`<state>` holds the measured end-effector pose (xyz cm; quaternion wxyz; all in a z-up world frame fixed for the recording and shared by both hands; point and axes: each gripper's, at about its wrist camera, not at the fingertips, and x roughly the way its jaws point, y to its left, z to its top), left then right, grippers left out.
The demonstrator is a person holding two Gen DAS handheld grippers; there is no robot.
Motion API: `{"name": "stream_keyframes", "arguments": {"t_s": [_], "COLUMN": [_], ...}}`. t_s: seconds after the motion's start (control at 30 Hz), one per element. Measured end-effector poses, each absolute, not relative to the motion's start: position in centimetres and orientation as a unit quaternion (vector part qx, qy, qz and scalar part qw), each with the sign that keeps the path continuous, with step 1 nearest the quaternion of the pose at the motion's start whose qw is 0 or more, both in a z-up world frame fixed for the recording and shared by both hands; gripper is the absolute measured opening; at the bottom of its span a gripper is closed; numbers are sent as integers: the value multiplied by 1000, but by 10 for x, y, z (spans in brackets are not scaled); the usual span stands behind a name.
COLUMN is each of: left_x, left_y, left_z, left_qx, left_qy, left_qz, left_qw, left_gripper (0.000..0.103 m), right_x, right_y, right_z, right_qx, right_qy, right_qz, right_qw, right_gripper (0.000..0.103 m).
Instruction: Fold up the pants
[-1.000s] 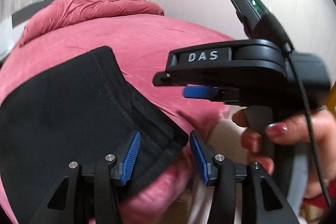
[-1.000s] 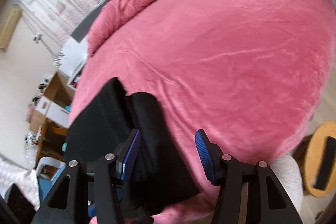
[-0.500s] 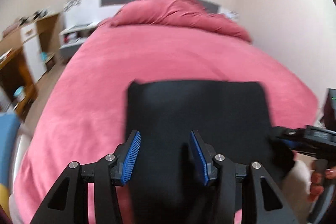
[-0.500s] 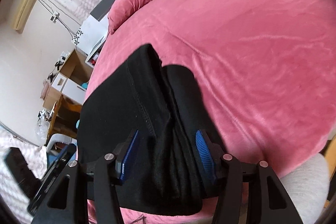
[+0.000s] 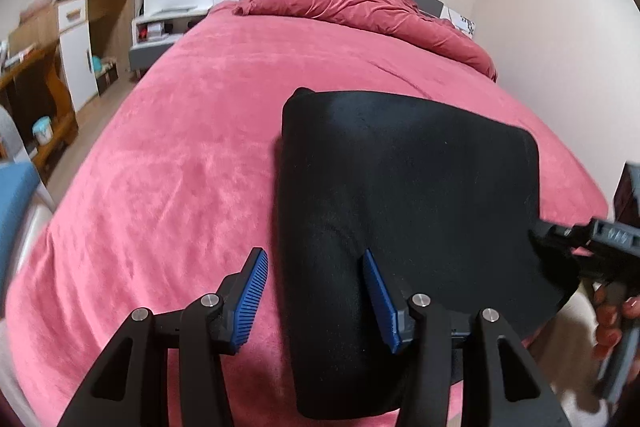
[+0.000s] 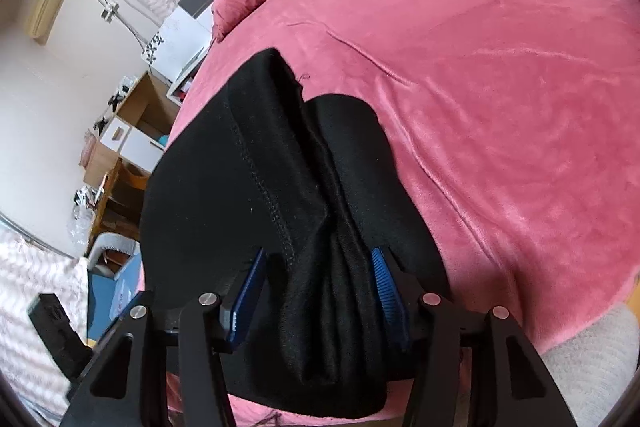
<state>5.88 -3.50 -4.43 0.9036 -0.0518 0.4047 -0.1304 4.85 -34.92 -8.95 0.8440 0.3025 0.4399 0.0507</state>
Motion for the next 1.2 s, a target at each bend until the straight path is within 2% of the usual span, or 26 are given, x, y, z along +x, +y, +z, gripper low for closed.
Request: {"name": "stream_keyframes", "arguments": {"t_s": [0.17,0.4,0.5,0.53,0.57,0.6,0.67,0.83,0.93,1.07,1.2], "left_x": [56,60,62,62,62,63,63,57,54,56,56], "left_y": [-31,-35,-33,-32,-31,-31,-33,-49,-62,-77,-76], "left_z": [-36,-47,-51,-51,-51,-51,-47,-22,-16,-33,-48], "left_qx": [-64,-56,-65,-69,-70,-69,-61,-38,-9,25,36], "left_qy": [389,402,406,406,406,407,409,389,376,397,404], "left_qz": [-122,-123,-121,-120,-119,-117,-114,-142,-150,-148,-137], "left_qw": [911,906,904,903,903,903,903,910,914,905,904], "left_gripper": [51,51,53,53,54,54,53,53,53,53,58], "right_x": [46,54,55,58,59,60,62,52,48,51,47], "right_y": [-354,-356,-338,-334,-332,-331,-333,-331,-339,-353,-361], "right_z": [-73,-88,-90,-91,-92,-93,-88,-40,-27,-63,-100], "right_qx": [286,312,279,266,262,258,273,214,216,267,326], "right_qy": [412,432,441,444,444,445,433,382,372,418,428], "right_qz": [39,108,119,114,106,97,108,111,100,74,56], "right_qw": [864,839,844,848,850,852,852,892,897,865,841], "right_gripper": [57,58,57,54,39,18,15,14,14,14,23]}}
